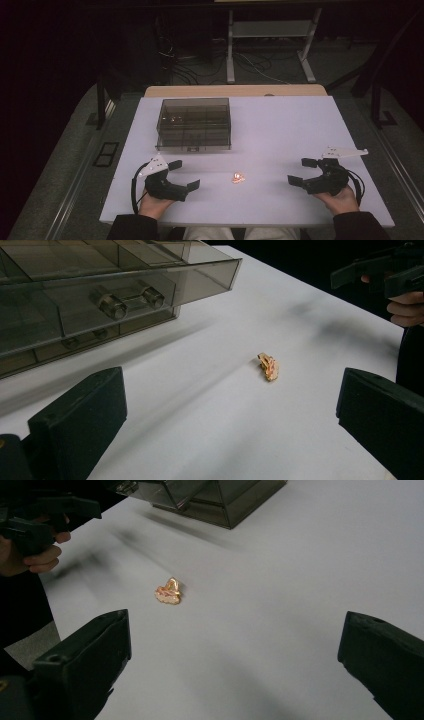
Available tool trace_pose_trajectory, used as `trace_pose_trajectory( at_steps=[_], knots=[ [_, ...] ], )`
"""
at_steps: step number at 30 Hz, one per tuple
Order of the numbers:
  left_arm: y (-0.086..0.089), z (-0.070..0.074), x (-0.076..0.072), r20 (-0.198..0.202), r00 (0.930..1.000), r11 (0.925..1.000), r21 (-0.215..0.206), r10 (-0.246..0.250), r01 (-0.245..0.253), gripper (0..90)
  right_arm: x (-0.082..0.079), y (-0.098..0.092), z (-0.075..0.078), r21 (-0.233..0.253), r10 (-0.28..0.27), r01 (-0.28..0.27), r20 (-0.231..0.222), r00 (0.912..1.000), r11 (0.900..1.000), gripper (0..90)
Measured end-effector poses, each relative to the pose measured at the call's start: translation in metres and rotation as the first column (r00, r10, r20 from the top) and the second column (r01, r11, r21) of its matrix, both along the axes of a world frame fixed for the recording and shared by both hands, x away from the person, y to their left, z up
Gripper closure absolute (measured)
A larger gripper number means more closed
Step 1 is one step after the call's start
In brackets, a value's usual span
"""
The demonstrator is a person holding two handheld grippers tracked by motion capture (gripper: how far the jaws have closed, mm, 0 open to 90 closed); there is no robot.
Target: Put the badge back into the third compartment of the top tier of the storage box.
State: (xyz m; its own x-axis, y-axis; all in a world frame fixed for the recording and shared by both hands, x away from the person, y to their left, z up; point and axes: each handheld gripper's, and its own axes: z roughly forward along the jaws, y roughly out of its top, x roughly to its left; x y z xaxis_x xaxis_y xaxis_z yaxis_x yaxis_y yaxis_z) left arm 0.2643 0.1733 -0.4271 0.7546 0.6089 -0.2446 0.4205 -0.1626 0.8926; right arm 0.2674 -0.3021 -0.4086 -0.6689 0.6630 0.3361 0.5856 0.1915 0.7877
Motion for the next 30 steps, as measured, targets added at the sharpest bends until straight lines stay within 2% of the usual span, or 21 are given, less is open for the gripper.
trace_pose_trajectory(
  at_steps=[12,16,23,30],
  knots=[
    [0.001,0.000,0.000,0.000,1.0000,1.0000,0.003,0.006,-0.006,0.0,0.000,-0.001,-0.001,0.002,-0.002,0.002,-0.003,1.0000,1.000,0.1],
    [0.002,0.001,0.000,-0.004,0.9999,0.9998,-0.019,0.011,-0.011,0.0,0.000,-0.002,-0.002,-0.002,0.000,0.000,-0.005,1.0000,1.000,0.1],
    [0.001,0.006,0.000,0.002,0.9999,0.9996,-0.026,0.011,-0.011,0.0,0.000,-0.004,-0.004,-0.001,-0.004,0.004,-0.007,1.0000,1.000,0.1],
    [-0.008,0.012,0.002,0.002,0.9997,0.9997,-0.001,-0.023,0.023,0.0,0.000,-0.006,-0.004,-0.005,-0.010,0.010,-0.009,0.9999,1.000,0.1]
  ],
)
